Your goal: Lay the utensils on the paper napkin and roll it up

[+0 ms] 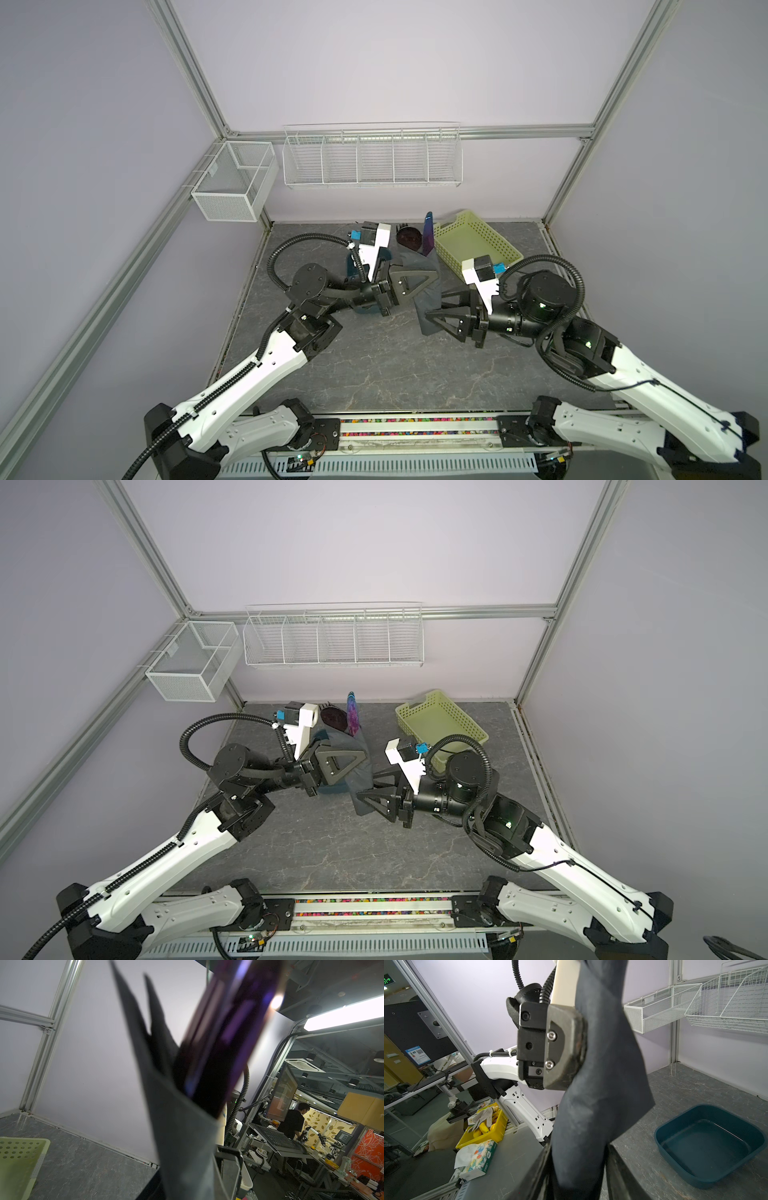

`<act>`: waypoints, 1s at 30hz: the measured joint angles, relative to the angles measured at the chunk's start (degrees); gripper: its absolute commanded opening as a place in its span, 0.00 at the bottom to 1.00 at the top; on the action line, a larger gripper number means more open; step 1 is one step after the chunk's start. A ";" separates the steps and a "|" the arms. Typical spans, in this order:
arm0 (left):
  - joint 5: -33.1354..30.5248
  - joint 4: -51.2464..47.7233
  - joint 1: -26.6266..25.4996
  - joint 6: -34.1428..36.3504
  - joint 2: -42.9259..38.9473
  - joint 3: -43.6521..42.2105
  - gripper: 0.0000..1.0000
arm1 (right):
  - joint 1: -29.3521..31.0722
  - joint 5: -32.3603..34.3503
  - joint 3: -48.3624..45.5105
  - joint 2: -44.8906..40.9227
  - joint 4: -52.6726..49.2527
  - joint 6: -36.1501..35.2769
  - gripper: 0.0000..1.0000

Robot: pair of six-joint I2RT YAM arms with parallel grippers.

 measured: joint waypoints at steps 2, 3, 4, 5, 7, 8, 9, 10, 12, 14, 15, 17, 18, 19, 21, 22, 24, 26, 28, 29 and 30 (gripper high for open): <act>0.15 0.50 0.00 -0.24 0.00 0.00 0.00 | 0.00 0.00 0.00 0.09 0.28 0.00 0.44; 0.31 0.74 0.00 -0.33 0.00 0.00 0.00 | 0.00 0.00 0.00 0.13 0.44 0.02 0.43; 0.42 0.98 0.00 -0.44 0.00 0.00 0.00 | 0.00 -0.04 0.00 0.20 0.63 0.07 0.42; 0.52 1.18 0.00 -0.46 0.00 0.00 0.00 | 0.02 -0.09 0.00 0.24 0.76 0.15 0.42; 0.68 1.51 0.00 -0.59 0.00 0.00 0.00 | 0.02 -0.46 0.00 0.39 1.25 0.24 0.41; 0.79 1.60 0.00 -0.61 0.00 0.00 0.00 | 0.02 -0.74 0.00 0.55 1.55 0.24 0.40; 0.96 1.75 0.00 -0.61 0.00 0.00 0.00 | 0.02 -1.09 0.00 0.68 1.81 0.33 0.40; 1.05 1.84 0.00 -0.61 0.00 0.00 0.00 | 0.02 -1.40 0.00 0.83 2.01 0.42 0.39; 1.20 1.86 0.00 -0.63 0.00 0.00 0.00 | 0.02 -1.88 0.00 1.09 2.38 0.46 0.37; 1.31 1.92 0.00 -0.63 0.00 0.00 0.00 | 0.02 -2.58 0.00 1.29 2.80 0.63 0.34; 1.33 1.95 0.00 -0.63 0.00 0.00 0.00 | 0.02 -2.73 0.00 1.31 2.93 0.70 0.33; 1.36 1.95 0.00 -0.61 0.00 0.00 0.00 | 0.02 -3.23 0.00 1.36 3.06 0.79 0.29; 1.33 1.92 0.00 -0.61 0.00 0.00 0.00 | 0.02 -3.39 0.00 1.36 3.08 0.87 0.27; 1.33 1.90 0.00 -0.61 0.00 0.00 0.00 | 0.02 -3.63 0.00 1.38 3.13 0.94 0.25; 1.36 1.86 0.00 -0.61 0.00 0.00 0.01 | 0.02 -4.11 0.00 1.44 3.21 0.98 0.21; 1.36 1.73 0.00 -0.57 0.00 0.00 0.03 | 0.02 -4.35 0.00 1.44 3.19 0.92 0.19; 1.20 1.25 0.00 -0.31 -0.02 0.11 0.07 | 0.02 -4.31 0.00 1.44 3.08 0.85 0.16; 0.92 0.42 -0.07 0.35 -0.20 0.24 0.12 | 0.02 -3.82 0.00 1.42 2.82 0.90 0.12; 0.26 -0.74 -0.17 1.27 -0.68 0.44 0.18 | 0.00 -2.99 -0.22 1.25 2.82 0.61 0.09; -0.17 -1.44 -0.24 1.57 -1.01 0.50 0.23 | 0.00 -2.67 -0.50 0.98 2.82 0.33 0.07; -0.50 -1.81 -0.26 1.79 -1.27 0.55 0.26 | 0.02 -2.49 -0.85 0.59 2.82 0.17 0.06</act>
